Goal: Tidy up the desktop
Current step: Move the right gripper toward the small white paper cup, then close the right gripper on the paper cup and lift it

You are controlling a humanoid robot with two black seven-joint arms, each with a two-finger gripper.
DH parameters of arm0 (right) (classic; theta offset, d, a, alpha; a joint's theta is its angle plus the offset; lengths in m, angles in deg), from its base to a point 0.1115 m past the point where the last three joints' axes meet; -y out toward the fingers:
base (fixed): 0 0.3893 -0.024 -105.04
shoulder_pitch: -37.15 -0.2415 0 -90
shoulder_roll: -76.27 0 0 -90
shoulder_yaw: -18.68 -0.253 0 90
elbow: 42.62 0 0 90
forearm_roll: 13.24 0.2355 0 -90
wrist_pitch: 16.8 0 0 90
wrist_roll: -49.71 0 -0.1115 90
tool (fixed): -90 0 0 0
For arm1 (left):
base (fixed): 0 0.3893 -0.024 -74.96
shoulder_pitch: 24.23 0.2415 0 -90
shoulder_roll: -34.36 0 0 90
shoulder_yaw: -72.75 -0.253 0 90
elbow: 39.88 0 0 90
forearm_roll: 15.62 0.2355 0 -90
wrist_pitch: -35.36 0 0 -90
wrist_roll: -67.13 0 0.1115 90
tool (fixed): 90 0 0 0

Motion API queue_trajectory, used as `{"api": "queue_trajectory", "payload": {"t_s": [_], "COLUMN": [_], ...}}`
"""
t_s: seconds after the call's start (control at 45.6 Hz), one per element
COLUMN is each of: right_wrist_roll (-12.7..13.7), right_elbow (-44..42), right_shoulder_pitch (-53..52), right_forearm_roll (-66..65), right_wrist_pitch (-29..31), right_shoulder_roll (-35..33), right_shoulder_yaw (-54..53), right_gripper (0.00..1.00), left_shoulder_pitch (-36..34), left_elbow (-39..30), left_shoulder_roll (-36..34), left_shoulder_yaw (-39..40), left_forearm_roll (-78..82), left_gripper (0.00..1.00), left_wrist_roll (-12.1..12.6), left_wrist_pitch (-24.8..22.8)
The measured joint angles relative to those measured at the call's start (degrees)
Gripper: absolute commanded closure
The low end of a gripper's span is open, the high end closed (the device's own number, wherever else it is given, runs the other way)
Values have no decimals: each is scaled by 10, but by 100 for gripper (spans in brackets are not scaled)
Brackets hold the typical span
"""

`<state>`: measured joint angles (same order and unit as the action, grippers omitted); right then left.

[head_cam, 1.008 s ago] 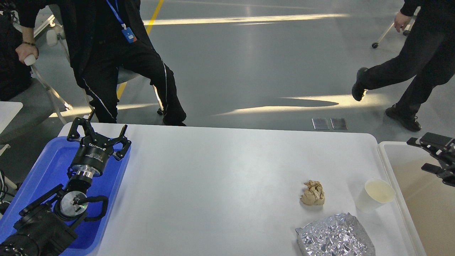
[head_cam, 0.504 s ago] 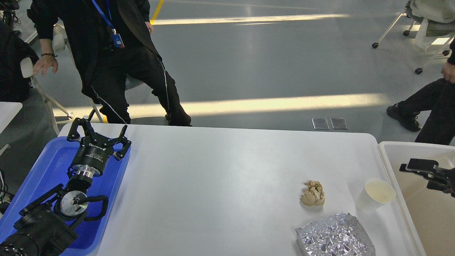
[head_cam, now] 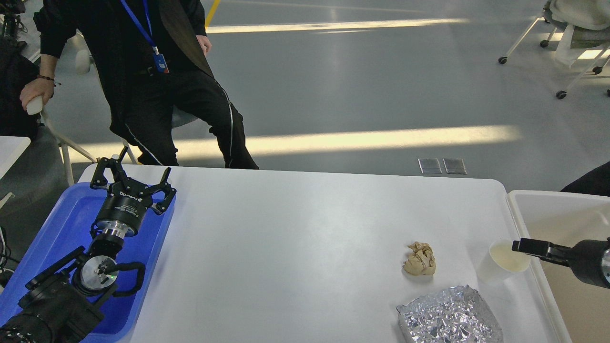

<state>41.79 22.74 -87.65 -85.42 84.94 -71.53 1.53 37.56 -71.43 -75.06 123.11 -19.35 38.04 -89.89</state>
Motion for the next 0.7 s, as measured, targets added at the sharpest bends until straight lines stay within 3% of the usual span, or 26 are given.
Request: {"api": "queue_trajectory", "payload": {"t_s": [0.197, 0.285, 0.46, 0.548, 0.614, 0.702], "right_wrist_roll": [-11, -14, -22, -24, -25, -26], "right_elbow": [-4, -11, -32, -41, -46, -51], "right_shoulder_pitch": [6, 7, 8, 8, 8, 8], "right_forearm_roll": [-23, -29, -34, -35, -35, -35], "right_wrist_pitch": [-37, -60, -93, -104, -110, -117], "right_shoulder_roll": [17, 25, 38, 45, 49, 53], "right_shoulder_yaw": [23, 38, 64, 73, 77, 81], "right_gripper": [3, 11, 15, 25, 46, 60], "left_shoulder_pitch": [0, 0, 0, 0, 0, 0], "left_elbow": [0, 0, 0, 0, 0, 0], "left_shoulder_roll": [0, 0, 0, 0, 0, 0], "left_shoulder_yaw": [0, 0, 0, 0, 0, 0], "left_forearm_roll": [0, 0, 0, 0, 0, 0], "left_gripper": [0, 0, 0, 0, 0, 0], "left_wrist_roll": [0, 0, 0, 0, 0, 0], "left_wrist_pitch": [-1, -1, -1, -1, -1, -1]}}
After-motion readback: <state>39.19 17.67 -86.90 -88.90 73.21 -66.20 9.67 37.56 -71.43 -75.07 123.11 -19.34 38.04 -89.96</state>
